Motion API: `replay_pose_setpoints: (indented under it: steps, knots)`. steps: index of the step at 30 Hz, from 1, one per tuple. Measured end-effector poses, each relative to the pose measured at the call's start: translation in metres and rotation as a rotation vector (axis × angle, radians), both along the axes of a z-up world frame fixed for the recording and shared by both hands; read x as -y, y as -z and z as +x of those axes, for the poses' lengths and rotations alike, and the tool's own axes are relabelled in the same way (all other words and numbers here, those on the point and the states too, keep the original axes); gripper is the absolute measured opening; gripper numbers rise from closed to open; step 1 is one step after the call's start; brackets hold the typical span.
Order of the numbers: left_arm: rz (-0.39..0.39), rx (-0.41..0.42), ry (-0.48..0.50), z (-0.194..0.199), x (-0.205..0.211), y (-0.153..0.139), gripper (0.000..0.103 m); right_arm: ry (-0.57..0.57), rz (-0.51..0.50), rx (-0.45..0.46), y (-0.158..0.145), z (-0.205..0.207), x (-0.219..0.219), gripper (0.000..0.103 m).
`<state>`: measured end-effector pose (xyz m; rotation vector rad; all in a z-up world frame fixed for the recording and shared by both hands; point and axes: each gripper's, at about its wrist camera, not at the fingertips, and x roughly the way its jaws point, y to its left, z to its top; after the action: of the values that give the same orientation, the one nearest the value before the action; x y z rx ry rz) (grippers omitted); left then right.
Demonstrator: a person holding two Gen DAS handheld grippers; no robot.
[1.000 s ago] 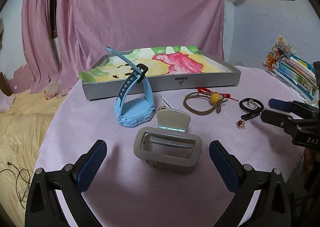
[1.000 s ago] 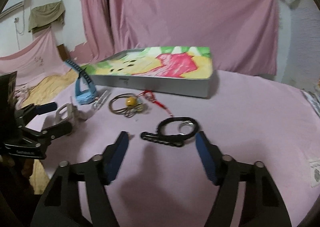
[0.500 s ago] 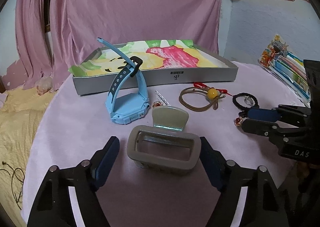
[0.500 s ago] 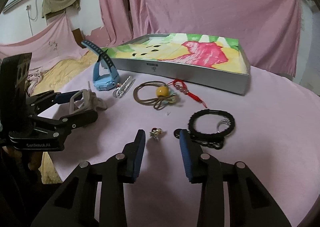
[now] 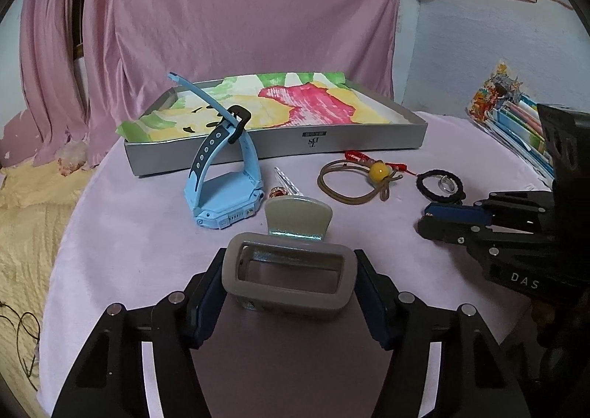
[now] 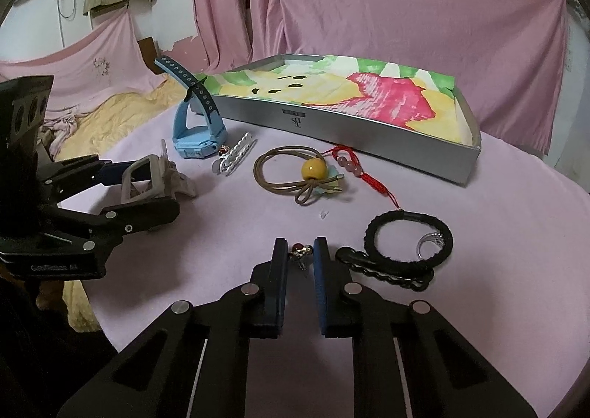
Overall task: Organize jewelry
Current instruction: 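Grasp the grey plastic watch holder with the left tool while the right tool grasps the gold earring, then carry the grey holder into the Pooh tray with the left tool while the right tool drops the earring there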
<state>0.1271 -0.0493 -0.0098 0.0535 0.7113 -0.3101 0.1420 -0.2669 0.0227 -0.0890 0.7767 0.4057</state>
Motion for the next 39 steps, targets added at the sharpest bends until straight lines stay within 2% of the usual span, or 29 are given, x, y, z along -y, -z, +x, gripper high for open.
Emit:
replay_pose_setpoints:
  steps: [8, 12, 19, 22, 25, 29, 39]
  knots:
    - [-0.068, 0.076, 0.009, -0.007, -0.004, -0.014, 0.061, 0.004, 0.043, 0.036, -0.01, -0.001, 0.007, 0.012]
    - [-0.11, 0.156, -0.004, -0.008, -0.009, -0.033, 0.061, 0.019, 0.078, 0.087, -0.028, 0.006, 0.012, 0.012]
    - [-0.13, 0.256, -0.077, 0.007, -0.029, -0.071, 0.061, 0.032, 0.148, 0.144, -0.057, 0.041, 0.009, 0.012]
    - [-0.123, 0.273, -0.114, 0.021, -0.04, -0.084, 0.061, 0.032, 0.169, 0.153, -0.066, 0.058, 0.0, 0.012]
    - [-0.115, 0.266, -0.127, 0.043, -0.051, -0.089, 0.061, 0.03, 0.174, 0.155, -0.068, 0.075, -0.012, 0.012]
    - [-0.11, 0.227, -0.145, 0.074, -0.062, -0.081, 0.061, 0.029, 0.178, 0.109, -0.058, 0.103, -0.029, 0.012]
    - [-0.163, 0.044, -0.189, 0.147, -0.091, -0.047, 0.061, 0.046, 0.156, 0.0, -0.024, 0.15, -0.047, 0.012]
